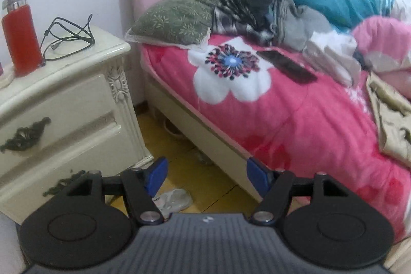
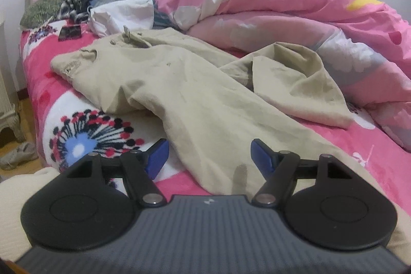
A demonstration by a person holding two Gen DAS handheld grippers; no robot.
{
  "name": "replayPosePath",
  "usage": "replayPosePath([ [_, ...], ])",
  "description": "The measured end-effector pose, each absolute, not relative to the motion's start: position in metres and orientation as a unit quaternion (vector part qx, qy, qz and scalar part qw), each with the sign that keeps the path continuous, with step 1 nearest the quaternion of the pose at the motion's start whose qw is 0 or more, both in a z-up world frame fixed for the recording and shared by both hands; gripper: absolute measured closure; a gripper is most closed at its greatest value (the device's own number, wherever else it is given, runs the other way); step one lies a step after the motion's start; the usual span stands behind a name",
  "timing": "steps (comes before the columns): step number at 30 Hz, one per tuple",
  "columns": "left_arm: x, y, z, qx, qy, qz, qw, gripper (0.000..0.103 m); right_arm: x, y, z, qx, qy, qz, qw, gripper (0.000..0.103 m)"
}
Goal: Fold clothes
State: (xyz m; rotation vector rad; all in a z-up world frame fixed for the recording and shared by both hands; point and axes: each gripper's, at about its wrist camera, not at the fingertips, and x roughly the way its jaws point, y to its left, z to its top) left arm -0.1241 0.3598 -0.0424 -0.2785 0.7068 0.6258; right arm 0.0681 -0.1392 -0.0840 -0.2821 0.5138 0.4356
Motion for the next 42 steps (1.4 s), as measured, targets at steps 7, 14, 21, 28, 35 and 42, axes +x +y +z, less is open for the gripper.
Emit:
replayPosePath([
  [7, -0.038, 0.278, -0.092, -0.233, 0.32, 0.043, 0.917, 0.027, 0.051, -0.146, -0.072, -0.149, 0.235, 0.203, 0.939, 0.033],
  [14, 0.04, 0.208, -0.129, -0.237, 0.282, -0.04, 0.929, 0.015, 0.047, -0.158, -0.074, -0.177, 0.239, 0.178, 0.938, 0.033],
  [21, 0.057, 0.206, -0.129, -0.243, 0.224, -0.015, 0.944, 0.027, 0.062, -0.167, -0.085, -0.162, 0.254, 0.166, 0.939, 0.033],
  [28, 0.066, 0.219, -0.124, -0.284, 0.21, -0.003, 0.935, 0.063, 0.066, -0.138, -0.093, -0.221, 0.226, 0.231, 0.92, 0.033],
  [35, 0.08, 0.218, -0.107, -0.284, 0.191, 0.021, 0.939, 0.088, 0.091, -0.109, -0.107, -0.253, 0.242, 0.245, 0.904, 0.058],
  [42, 0.083, 0.255, -0.069, -0.295, 0.172, 0.027, 0.94, 0.09, 0.094, -0.116, -0.072, -0.177, 0.253, 0.251, 0.917, 0.102],
])
